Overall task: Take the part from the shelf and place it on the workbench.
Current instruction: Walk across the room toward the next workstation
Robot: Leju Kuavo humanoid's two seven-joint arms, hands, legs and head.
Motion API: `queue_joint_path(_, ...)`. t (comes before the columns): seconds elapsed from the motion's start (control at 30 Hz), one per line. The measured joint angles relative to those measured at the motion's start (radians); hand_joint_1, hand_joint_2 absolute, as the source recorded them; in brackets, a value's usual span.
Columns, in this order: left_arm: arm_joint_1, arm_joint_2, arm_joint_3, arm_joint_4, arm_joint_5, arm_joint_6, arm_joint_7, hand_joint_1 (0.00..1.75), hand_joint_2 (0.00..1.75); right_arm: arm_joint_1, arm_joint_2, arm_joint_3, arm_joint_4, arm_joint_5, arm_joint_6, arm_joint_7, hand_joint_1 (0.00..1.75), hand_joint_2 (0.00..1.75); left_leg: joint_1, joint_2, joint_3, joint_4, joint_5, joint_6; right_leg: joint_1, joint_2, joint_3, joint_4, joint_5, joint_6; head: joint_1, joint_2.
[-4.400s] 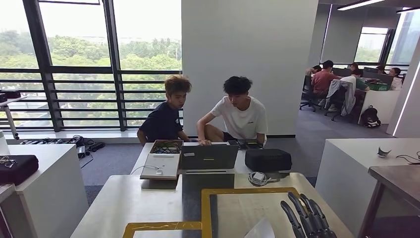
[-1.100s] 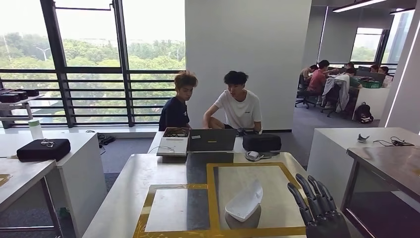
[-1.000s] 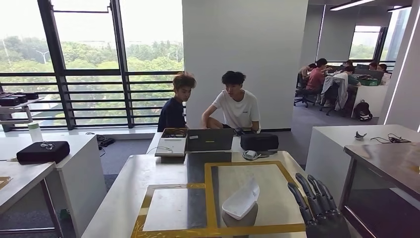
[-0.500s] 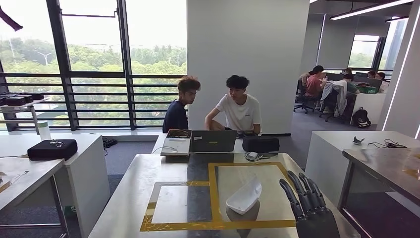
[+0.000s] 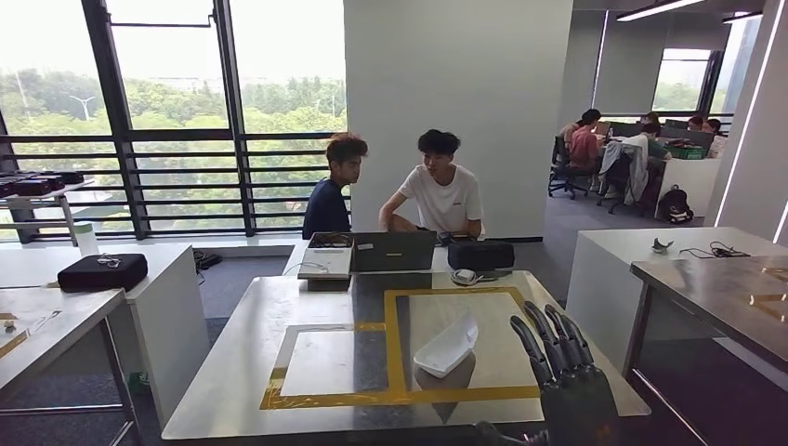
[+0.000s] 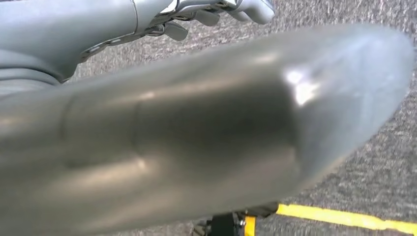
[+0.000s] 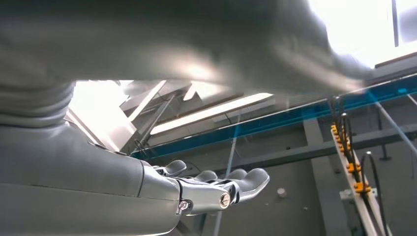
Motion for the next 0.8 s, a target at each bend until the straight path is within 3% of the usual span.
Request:
queue_joint_path(0.1, 0.002, 0.000, 0.001, 0.000, 0.004, 0.000, -0.002, 0.00, 0.00, -0.001, 0.005, 0.005, 0.007, 0.005, -0.004, -0.005, 0.00, 1.75, 0.001, 0.000, -0.067, 0.178, -0.114, -0.009, -0.002, -0.002, -0.026, -0.001, 0.021, -0.009, -0.003, 0.000)
queue_joint_path(0.13, 0.002, 0.001, 0.002, 0.000, 0.005, 0.000, -0.003, 0.00, 0.00, -0.001, 0.006, 0.008, 0.011, 0.010, -0.005, -0.005, 0.00, 1.75, 0.001, 0.000, -0.078, 0.223, -0.134, -0.011, -0.001, -0.002, -0.037, 0.001, 0.027, -0.009, -0.003, 0.000)
queue_joint_path(0.17, 0.003, 0.001, 0.003, 0.000, 0.005, 0.000, -0.003, 0.00, 0.00, -0.001, 0.007, 0.011, 0.015, 0.014, -0.006, -0.003, 0.00, 1.75, 0.001, 0.000, -0.070, 0.232, -0.136, -0.012, -0.001, -0.002, -0.047, 0.004, 0.032, -0.007, -0.003, 0.000)
queue_joint_path(0.2, 0.004, 0.002, 0.004, 0.000, 0.006, 0.000, -0.004, 0.00, 0.00, -0.001, 0.008, 0.013, 0.019, 0.016, -0.007, 0.001, 0.00, 1.75, 0.001, 0.001, -0.042, 0.201, -0.121, -0.012, -0.001, -0.002, -0.055, 0.008, 0.037, -0.005, -0.004, 0.000)
queue_joint_path(0.3, 0.003, 0.003, 0.007, 0.000, 0.006, 0.000, -0.005, 0.00, 0.00, -0.013, 0.012, 0.015, 0.031, 0.017, -0.007, 0.011, 0.00, 1.75, -0.001, 0.001, 0.080, 0.008, -0.067, -0.001, -0.001, -0.002, -0.075, 0.022, 0.048, 0.007, -0.004, 0.000)
queue_joint_path(0.33, 0.003, 0.004, 0.007, 0.000, 0.006, 0.000, -0.006, 0.00, 0.00, -0.019, 0.013, 0.015, 0.035, 0.017, -0.007, 0.012, 0.00, 1.75, -0.003, 0.000, 0.097, -0.026, -0.061, 0.006, 0.000, -0.003, -0.079, 0.025, 0.051, 0.012, -0.004, 0.000)
queue_joint_path(0.43, 0.004, 0.004, 0.008, 0.000, 0.006, -0.001, -0.006, 0.00, 0.00, -0.030, 0.016, 0.018, 0.043, 0.017, -0.007, 0.012, 0.00, 1.75, -0.006, 0.000, 0.093, -0.036, -0.048, 0.028, 0.001, -0.002, -0.084, 0.023, 0.063, 0.029, -0.004, 0.000)
queue_joint_path(0.5, 0.003, 0.004, 0.009, 0.000, 0.006, -0.001, -0.007, 0.00, 0.00, -0.032, 0.017, 0.018, 0.047, 0.017, -0.006, 0.012, 0.00, 1.75, -0.003, 0.002, 0.087, -0.039, -0.034, 0.042, -0.002, 0.001, -0.099, 0.054, 0.036, 0.043, -0.003, 0.000)
queue_joint_path(0.6, 0.004, 0.004, 0.010, 0.000, 0.006, -0.001, -0.006, 0.00, 0.00, -0.033, 0.017, 0.019, 0.055, 0.016, -0.006, 0.013, 0.00, 1.75, -0.001, 0.004, 0.061, -0.039, -0.012, 0.050, -0.007, 0.004, -0.171, 0.239, -0.082, 0.057, -0.001, 0.000)
queue_joint_path(0.63, 0.004, 0.004, 0.010, 0.000, 0.005, -0.001, -0.006, 0.00, 0.00, -0.032, 0.017, 0.019, 0.058, 0.016, -0.006, 0.013, 0.00, 1.75, -0.001, 0.004, 0.052, -0.037, -0.006, 0.050, -0.008, 0.004, -0.190, 0.298, -0.109, 0.059, 0.000, 0.000)
queue_joint_path(0.67, 0.004, 0.004, 0.010, 0.000, 0.005, -0.001, -0.006, 0.00, 0.00, -0.030, 0.017, 0.020, 0.061, 0.016, -0.006, 0.014, 0.00, 1.75, -0.001, 0.004, 0.042, -0.036, 0.000, 0.050, -0.009, 0.004, -0.192, 0.323, -0.118, 0.060, 0.000, 0.000)
queue_joint_path(0.7, 0.004, 0.004, 0.010, 0.000, 0.004, -0.001, -0.006, 0.00, 0.00, -0.029, 0.017, 0.020, 0.063, 0.016, -0.006, 0.015, 0.00, 1.75, -0.001, 0.004, 0.035, -0.035, 0.005, 0.048, -0.009, 0.004, -0.172, 0.306, -0.109, 0.058, 0.000, 0.000)
queue_joint_path(0.8, 0.004, 0.004, 0.010, 0.000, 0.000, -0.001, -0.006, 0.00, 0.00, -0.030, 0.017, 0.020, 0.064, 0.015, 0.000, 0.020, 0.00, 1.75, -0.003, 0.003, 0.023, -0.034, 0.018, 0.038, -0.006, 0.004, -0.033, 0.094, -0.042, 0.045, -0.001, 0.000)
